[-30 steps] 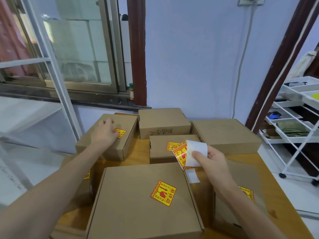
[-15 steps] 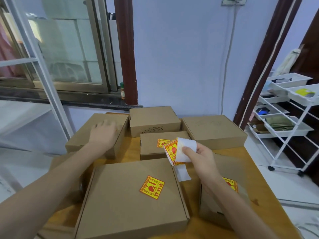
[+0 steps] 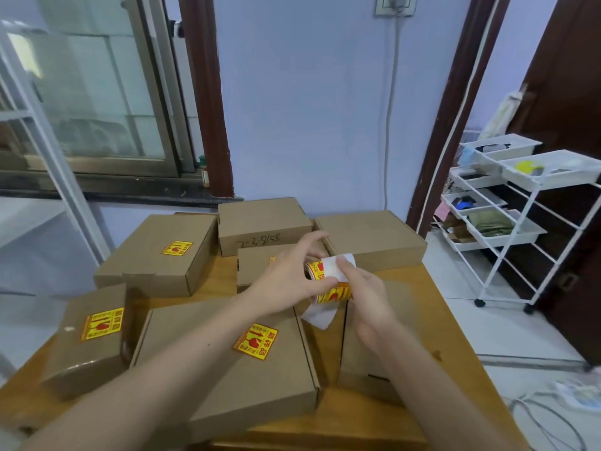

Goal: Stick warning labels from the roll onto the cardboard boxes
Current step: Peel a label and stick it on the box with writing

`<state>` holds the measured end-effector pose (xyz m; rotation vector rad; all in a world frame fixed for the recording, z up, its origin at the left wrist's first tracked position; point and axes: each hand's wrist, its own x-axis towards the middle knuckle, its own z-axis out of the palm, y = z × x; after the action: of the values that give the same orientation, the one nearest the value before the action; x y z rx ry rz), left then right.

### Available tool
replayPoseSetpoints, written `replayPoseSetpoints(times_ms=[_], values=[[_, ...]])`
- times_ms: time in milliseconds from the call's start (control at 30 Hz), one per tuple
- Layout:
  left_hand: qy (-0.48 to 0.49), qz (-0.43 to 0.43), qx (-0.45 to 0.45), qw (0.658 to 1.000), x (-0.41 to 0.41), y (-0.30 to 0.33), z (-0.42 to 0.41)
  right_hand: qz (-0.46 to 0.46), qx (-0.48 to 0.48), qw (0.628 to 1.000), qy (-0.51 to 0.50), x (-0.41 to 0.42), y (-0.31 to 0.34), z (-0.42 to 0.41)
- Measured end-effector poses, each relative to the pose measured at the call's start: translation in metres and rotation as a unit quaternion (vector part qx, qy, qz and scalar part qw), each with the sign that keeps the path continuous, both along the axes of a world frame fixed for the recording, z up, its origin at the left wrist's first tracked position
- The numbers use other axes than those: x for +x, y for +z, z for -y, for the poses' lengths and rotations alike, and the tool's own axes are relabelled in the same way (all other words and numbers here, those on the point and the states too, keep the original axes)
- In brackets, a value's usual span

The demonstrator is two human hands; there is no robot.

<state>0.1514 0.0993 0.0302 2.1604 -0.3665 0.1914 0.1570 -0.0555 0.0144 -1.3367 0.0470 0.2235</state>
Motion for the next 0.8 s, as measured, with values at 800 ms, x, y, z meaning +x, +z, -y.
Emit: replayPoseSetpoints(times_ms=[800], values=[[0.044,0.098,0.183,0.977,0.007,0.006,0.017,0.188,-0.114,0.974,0.06,0.001,-0.013,0.026]])
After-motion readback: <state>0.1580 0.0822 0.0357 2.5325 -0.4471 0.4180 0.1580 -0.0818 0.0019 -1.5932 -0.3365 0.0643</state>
